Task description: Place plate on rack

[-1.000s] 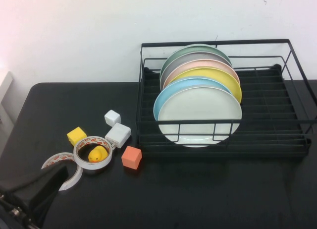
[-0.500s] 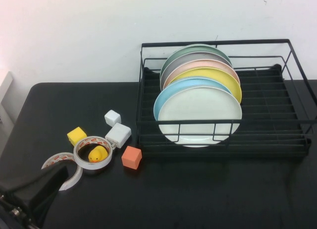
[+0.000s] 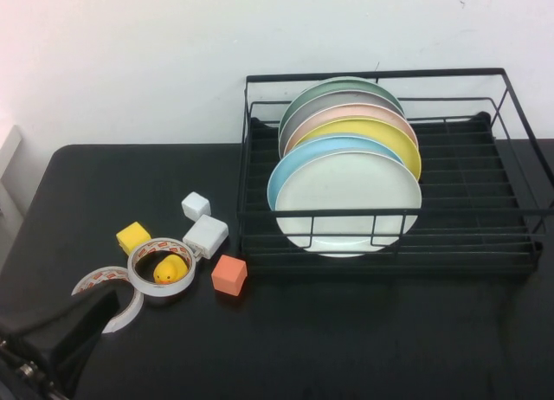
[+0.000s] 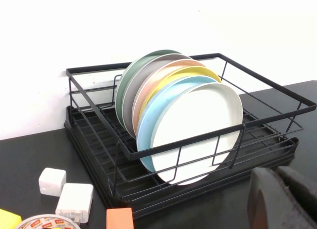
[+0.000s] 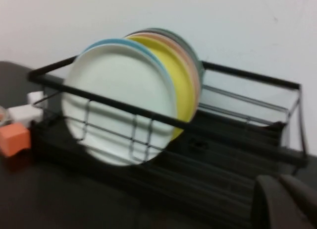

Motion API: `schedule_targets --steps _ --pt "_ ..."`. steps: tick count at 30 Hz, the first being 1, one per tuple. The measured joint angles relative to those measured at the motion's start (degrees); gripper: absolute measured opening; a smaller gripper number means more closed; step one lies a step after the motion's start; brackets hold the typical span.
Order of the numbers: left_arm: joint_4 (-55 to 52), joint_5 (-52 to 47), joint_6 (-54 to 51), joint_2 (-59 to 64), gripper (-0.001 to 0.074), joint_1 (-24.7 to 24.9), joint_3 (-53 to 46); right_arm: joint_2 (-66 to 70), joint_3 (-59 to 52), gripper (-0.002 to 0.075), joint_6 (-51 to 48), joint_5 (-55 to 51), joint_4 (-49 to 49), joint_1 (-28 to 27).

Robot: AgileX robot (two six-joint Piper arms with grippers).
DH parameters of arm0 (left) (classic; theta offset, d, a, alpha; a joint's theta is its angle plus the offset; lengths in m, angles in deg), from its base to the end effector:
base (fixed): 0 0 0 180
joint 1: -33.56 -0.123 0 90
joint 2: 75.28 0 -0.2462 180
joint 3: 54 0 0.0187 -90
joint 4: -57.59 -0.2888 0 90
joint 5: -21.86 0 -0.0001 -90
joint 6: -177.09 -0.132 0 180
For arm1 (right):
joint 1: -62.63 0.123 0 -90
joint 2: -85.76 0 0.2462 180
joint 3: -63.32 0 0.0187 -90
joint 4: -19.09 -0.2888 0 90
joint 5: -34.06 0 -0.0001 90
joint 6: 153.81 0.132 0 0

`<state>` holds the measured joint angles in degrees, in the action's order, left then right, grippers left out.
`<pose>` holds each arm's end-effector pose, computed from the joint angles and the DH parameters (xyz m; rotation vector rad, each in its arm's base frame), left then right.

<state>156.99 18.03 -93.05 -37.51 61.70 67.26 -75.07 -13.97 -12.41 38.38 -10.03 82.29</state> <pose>0.1947 -0.1141 0.2461 0.3288 1.6707 -0.5458 0.1789 0.0588 0.1837 -0.3807 1.5733 0.1065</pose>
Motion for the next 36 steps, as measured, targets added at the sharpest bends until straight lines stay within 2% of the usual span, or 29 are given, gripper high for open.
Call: schedule_targets --steps 3,6,12,15,21,26,36 --pt "0.0 0.0 0.0 0.0 -0.0001 0.0 0.0 -1.8 -0.2 0.0008 0.5 0.7 1.3 -3.2" --pt "0.0 0.0 0.0 0.0 -0.0001 0.0 0.0 -3.5 -0.2 0.0008 4.2 0.9 6.3 -8.8" --pt "0.0 0.0 0.0 0.0 -0.0001 0.0 0.0 -8.5 -0.2 0.0008 21.7 -6.5 23.1 -19.2" --pt "0.0 0.0 0.0 0.0 -0.0001 0.0 0.0 -10.3 -0.2 0.0008 28.3 -12.2 30.4 -22.6" --pt "0.0 0.0 0.0 0.0 -0.0001 0.0 0.0 -10.8 -0.1 0.0008 37.6 -22.3 38.0 -23.7" --pt "0.0 0.0 0.0 0.0 -0.0001 0.0 0.0 -10.8 0.0 0.0008 42.1 -23.3 38.5 -23.4" --pt "0.0 0.0 0.0 0.0 -0.0001 0.0 0.0 -10.8 0.2 0.0008 45.1 -24.1 38.7 -18.4"
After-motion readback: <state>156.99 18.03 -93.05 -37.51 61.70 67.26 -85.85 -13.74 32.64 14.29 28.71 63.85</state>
